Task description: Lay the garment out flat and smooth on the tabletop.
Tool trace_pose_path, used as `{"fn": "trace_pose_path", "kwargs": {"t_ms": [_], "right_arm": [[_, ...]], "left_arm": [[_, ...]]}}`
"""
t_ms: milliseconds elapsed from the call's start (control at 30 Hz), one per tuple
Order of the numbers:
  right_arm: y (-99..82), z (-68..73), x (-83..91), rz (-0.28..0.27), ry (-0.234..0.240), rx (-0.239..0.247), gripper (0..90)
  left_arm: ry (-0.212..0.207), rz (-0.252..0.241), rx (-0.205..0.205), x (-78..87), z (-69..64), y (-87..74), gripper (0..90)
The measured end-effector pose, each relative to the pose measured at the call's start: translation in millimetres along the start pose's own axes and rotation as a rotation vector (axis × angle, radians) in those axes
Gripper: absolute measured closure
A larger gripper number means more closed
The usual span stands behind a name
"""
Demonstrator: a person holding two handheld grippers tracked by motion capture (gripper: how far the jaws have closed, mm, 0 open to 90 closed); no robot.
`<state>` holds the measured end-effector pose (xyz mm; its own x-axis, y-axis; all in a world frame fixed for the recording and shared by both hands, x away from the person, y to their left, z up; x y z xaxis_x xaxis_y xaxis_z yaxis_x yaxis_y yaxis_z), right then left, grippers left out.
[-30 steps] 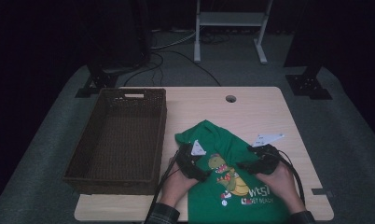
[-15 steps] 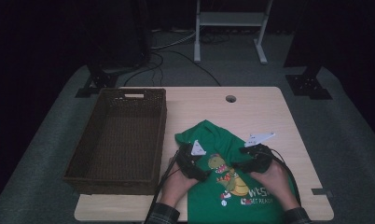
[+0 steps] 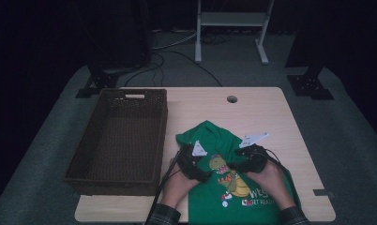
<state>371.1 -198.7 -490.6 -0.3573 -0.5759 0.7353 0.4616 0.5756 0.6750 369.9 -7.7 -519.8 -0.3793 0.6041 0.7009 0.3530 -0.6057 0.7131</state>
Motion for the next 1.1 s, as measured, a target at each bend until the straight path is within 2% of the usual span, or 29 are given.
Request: {"fn": "trace_pose_path", "kwargs": {"t_ms": [233,467,667,900,1100], "right_arm": [[-1.1,1.6,-6.7,0.013,-0.003,0.013,38.3],[-5.0,3.1,-15.1,0.051,-0.019,0.028,47.4],[-5.7,4.9,-15.1,0.048,-0.050,0.047,62.2],[-6.1,4.2,-13.5,0.051,-0.091,0.040,80.9],[-5.8,2.3,-11.5,0.043,-0.087,0.023,83.8]], "left_arm": [[0.000,0.001,-0.001,0.1,0.1,0.0,0.0],[0.000,0.002,-0.002,0.1,0.1,-0.1,0.0],[0.000,0.001,-0.001,0.2,0.1,-0.1,0.0],[0.000,0.001,-0.001,0.1,0.1,-0.1,0.0],[0.000,0.001,-0.001,0.1,0.1,-0.1,0.0]]}}
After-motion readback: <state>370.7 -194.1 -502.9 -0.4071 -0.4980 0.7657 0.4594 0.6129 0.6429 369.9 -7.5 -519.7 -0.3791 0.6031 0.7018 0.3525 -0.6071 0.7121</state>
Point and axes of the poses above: each handheld gripper's, and its own axes: x roughly backward along the jaws, y roughly out of its top, z roughly to its left, the point moved 5 cm from there along -x, roughly forward along the jaws
